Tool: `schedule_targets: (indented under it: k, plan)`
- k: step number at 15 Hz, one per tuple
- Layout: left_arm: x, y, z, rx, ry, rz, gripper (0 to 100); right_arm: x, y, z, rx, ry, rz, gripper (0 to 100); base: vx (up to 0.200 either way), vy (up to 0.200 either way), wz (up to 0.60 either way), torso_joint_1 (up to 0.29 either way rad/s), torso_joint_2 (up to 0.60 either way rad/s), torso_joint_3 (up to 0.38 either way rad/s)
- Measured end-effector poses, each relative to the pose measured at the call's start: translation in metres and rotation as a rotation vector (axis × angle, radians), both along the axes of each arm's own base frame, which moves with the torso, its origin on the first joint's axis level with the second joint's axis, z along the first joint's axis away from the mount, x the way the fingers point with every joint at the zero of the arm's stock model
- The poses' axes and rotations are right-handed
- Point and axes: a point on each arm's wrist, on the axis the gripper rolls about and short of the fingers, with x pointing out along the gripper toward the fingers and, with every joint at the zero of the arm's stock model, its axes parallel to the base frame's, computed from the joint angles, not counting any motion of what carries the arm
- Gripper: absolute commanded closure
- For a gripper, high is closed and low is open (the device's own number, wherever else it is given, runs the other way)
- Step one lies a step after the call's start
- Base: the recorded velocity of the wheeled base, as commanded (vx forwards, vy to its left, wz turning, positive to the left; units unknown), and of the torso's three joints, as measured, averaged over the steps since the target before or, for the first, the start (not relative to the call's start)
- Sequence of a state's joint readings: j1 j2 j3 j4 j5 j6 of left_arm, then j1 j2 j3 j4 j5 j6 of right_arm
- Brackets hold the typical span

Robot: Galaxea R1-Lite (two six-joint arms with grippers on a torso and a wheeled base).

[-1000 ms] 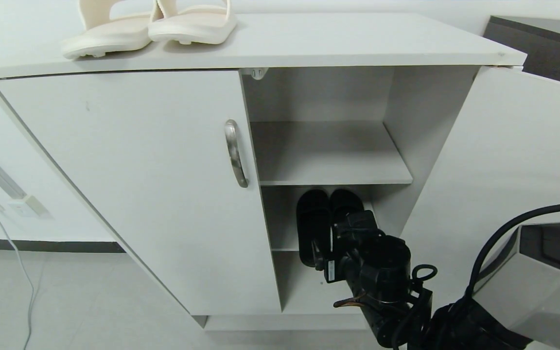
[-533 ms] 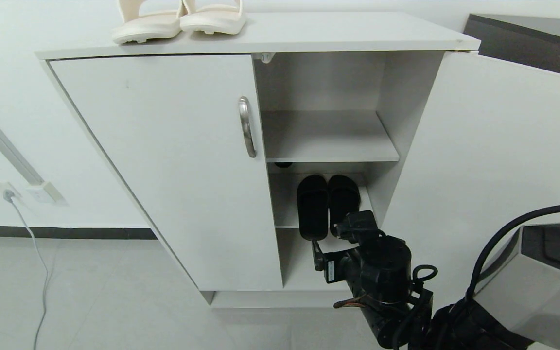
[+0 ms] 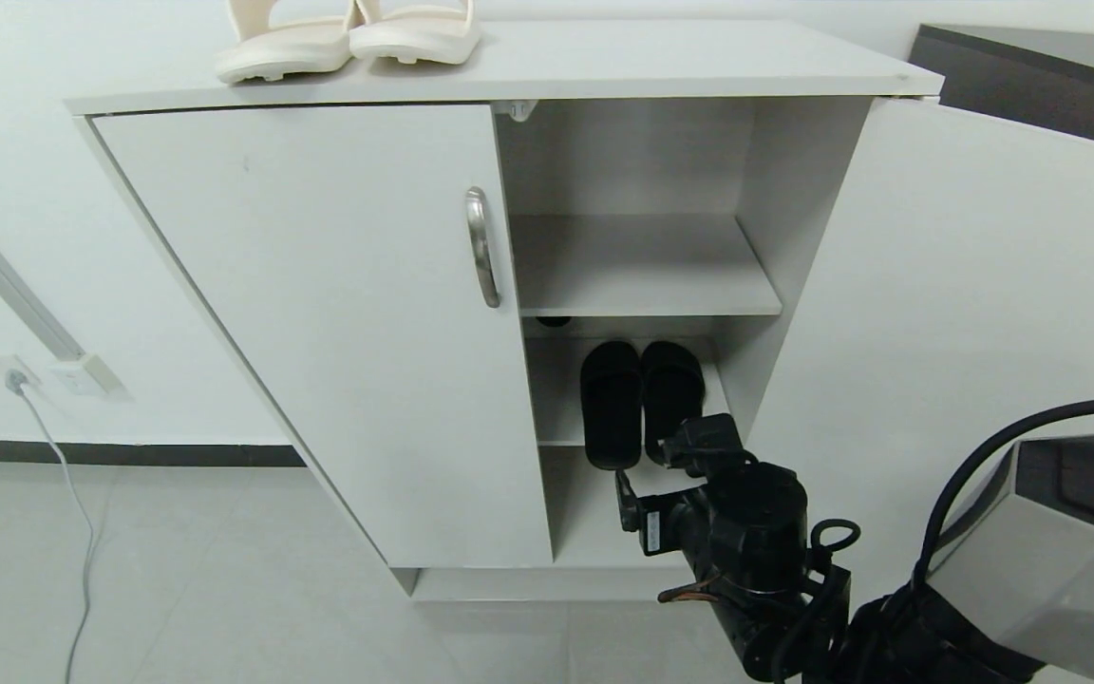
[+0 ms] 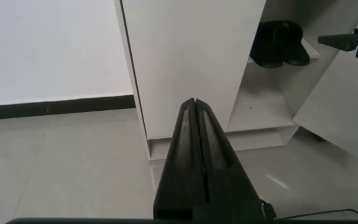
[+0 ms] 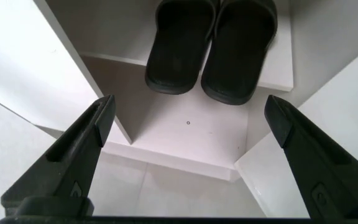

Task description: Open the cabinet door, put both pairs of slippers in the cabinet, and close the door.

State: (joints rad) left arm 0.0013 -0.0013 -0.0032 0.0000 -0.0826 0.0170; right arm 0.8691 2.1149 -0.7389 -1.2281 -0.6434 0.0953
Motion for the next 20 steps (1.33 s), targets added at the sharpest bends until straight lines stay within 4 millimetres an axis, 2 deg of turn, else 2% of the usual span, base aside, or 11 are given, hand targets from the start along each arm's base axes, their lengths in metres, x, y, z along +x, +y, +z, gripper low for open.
schedule_targets:
  k: [11, 20]
  plan:
    - [0.0, 0.0, 0.0, 0.003, 0.0, -0.001, 100, 0.0, 0.0004, 0.0, 0.001, 0.0, 0.0, 0, 0.0, 0.0, 0.0, 0.001, 0.0, 0.171]
    - [0.0, 0.0, 0.0, 0.0, 0.0, -0.001, 100, 0.0006, 0.0007, -0.001, 0.002, 0.001, -0.001, 0, 0.0, 0.0, 0.0, 0.0, 0.0, 0.018]
